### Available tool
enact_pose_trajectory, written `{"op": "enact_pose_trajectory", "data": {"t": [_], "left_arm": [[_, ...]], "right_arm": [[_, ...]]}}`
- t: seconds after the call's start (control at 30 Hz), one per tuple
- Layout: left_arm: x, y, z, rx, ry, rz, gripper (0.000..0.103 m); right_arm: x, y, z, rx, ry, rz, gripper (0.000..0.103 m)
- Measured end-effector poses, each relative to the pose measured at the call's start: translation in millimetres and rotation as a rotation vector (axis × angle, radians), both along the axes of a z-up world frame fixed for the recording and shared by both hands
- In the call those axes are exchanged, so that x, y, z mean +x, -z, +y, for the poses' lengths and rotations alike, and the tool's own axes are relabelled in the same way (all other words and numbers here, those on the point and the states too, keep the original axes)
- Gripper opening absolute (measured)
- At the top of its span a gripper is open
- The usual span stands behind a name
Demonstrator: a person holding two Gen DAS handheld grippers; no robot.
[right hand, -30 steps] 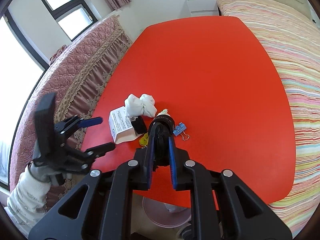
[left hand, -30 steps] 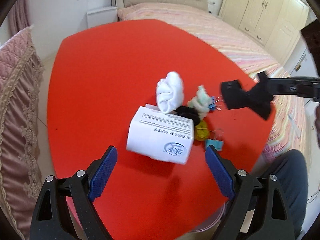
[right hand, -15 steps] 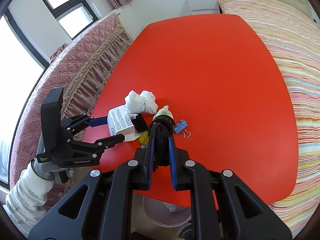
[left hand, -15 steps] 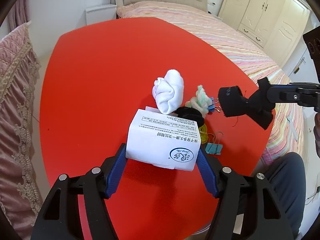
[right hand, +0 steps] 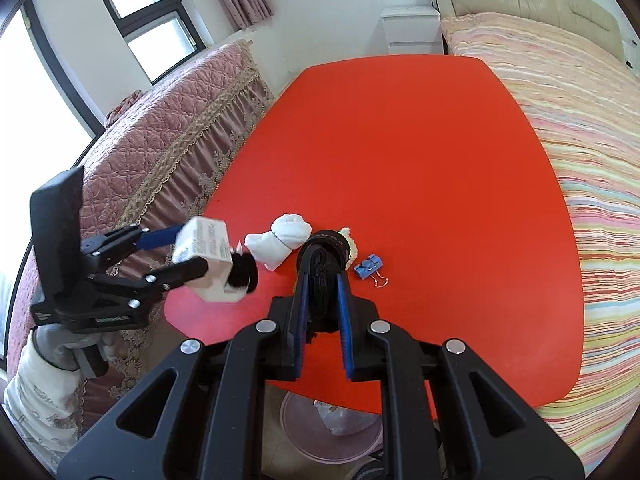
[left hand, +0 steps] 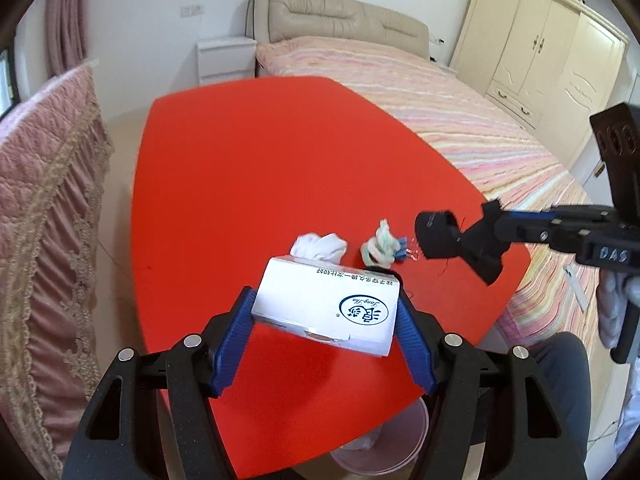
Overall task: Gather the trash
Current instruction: 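Lift the black cloth with right tool while left tool lifts the white box toward the bin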
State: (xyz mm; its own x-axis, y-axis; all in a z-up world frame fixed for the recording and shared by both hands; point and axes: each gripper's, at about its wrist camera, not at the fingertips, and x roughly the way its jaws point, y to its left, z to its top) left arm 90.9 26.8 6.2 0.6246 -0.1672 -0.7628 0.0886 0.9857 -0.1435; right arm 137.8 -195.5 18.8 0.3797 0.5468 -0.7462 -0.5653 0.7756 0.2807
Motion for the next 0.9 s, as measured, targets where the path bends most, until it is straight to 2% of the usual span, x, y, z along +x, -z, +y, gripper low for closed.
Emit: {"op": "enact_pose_trajectory", "data": {"t": [0.27, 0.57, 0.8, 0.9], "left_arm": [[-6, -26, -7, 0.020, 0.002, -0.046, 0.065], [-1, -22, -11, 0.053, -0.013, -0.029, 0.065], [-11, -18, -22, 0.042, 0.058, -0.011, 0.065], [-16, -14, -22, 0.047, 0.069, 0.000, 0.065]], "right_arm": [[-11, -5, 2, 0.029, -0.032, -0.001, 0.014], [-32, -9, 14, 0.064, -0.124, 0.022, 0.014], [-21, -18, 12, 0.105, -0.065, -0.003, 0.013], [-14, -20, 12, 0.105, -0.046, -0.010, 0.006]]}}
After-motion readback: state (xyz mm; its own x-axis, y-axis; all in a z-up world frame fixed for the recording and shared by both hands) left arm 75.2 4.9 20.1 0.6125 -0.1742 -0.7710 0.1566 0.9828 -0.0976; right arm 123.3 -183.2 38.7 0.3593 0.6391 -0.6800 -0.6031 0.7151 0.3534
